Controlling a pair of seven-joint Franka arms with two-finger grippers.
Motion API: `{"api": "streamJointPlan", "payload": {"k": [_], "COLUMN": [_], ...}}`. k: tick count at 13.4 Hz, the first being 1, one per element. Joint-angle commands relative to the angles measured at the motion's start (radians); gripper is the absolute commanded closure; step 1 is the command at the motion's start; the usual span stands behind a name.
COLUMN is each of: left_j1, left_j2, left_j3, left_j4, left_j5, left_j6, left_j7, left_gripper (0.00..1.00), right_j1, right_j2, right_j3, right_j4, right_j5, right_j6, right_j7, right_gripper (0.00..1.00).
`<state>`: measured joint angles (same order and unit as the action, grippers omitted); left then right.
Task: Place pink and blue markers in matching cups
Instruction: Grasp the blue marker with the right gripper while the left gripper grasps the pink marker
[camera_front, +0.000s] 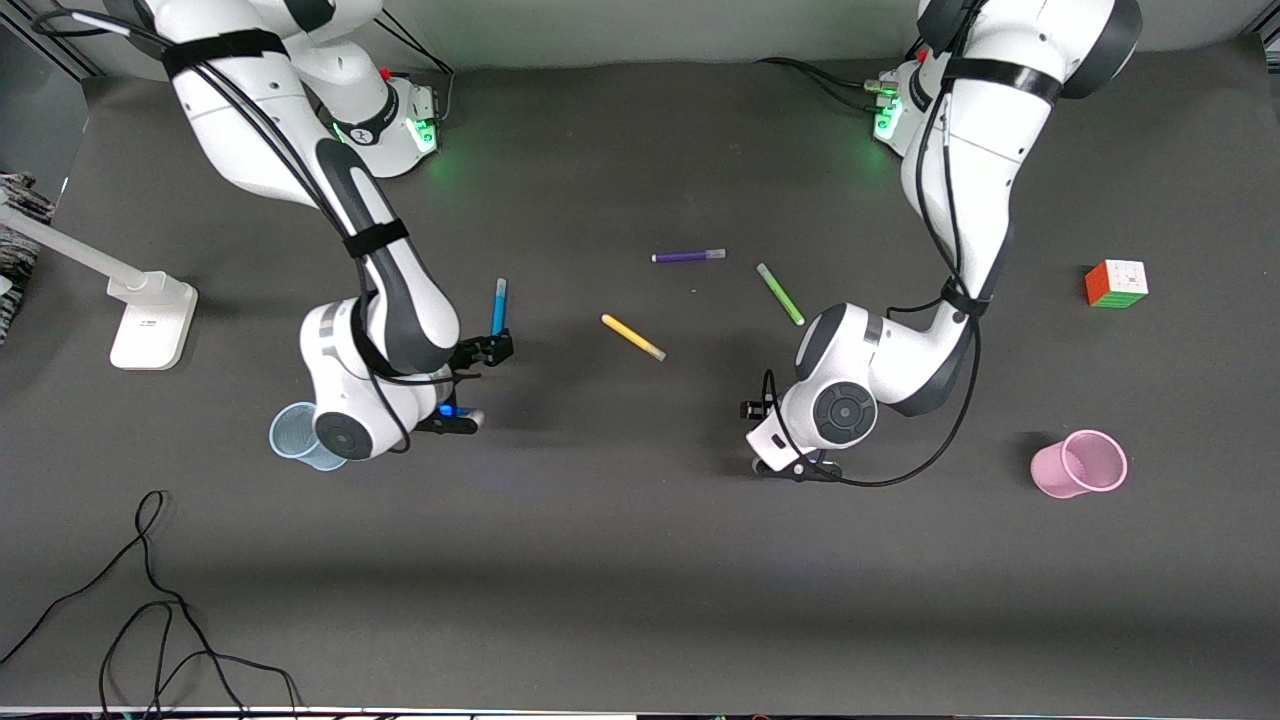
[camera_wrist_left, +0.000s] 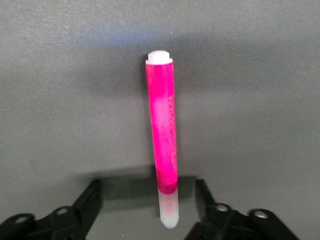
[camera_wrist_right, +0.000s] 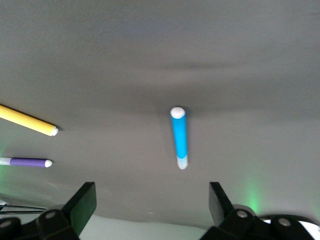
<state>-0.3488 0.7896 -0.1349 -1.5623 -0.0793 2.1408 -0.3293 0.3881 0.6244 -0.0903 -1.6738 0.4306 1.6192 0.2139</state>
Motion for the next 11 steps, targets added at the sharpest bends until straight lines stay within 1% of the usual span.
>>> {"api": "streamJointPlan", "payload": {"k": [1, 3, 4, 6, 8, 9, 10, 11], "left_j1": [-0.016, -0.018, -0.018, -0.024, -0.027, -0.027, -0.035, -0.038], "left_j2": [-0.003, -0.003, -0.004, -0.007, -0.007, -0.007, -0.009, -0.009], "left_j3": [0.012, 0.012, 0.011, 0.011, 0.011, 0.011, 0.011, 0.011], "left_j4": [-0.010, -0.010, -0.008, -0.008, -0.008, -0.008, -0.008, -0.008], "left_j5": [0.000, 0.001, 0.000, -0.002, -0.005, -0.005, -0.005, -0.007], "left_j6": [0.021, 0.021, 0.018, 0.011, 0.010, 0.010, 0.010, 0.008], "left_j7": [-0.020, -0.020, -0.022, -0.025, -0.031, -0.036, -0.039, -0.040], "left_gripper": [0.27, 0.31, 0.35, 0.36, 0.42, 0.51, 0.63, 0.78], "right_j1": [0.012, 0.014, 0.015, 0.018, 0.034, 0.034, 0.034, 0.034], "right_j2": [-0.002, 0.006, 0.018, 0.052, 0.080, 0.087, 0.089, 0.095], "right_j3": [-0.005, -0.005, -0.005, -0.005, -0.005, -0.003, -0.003, -0.003], "right_j4": [-0.021, -0.058, -0.067, -0.076, -0.087, -0.093, -0.099, -0.101], "right_j5": [0.027, 0.027, 0.027, 0.027, 0.027, 0.027, 0.027, 0.027], "right_j6": [0.043, 0.088, 0.097, 0.102, 0.103, 0.103, 0.103, 0.103], "right_j7": [0.025, 0.019, 0.015, 0.015, 0.016, 0.016, 0.016, 0.016], "right_gripper": [0.00, 0.00, 0.00, 0.00, 0.01, 0.03, 0.08, 0.10]}}
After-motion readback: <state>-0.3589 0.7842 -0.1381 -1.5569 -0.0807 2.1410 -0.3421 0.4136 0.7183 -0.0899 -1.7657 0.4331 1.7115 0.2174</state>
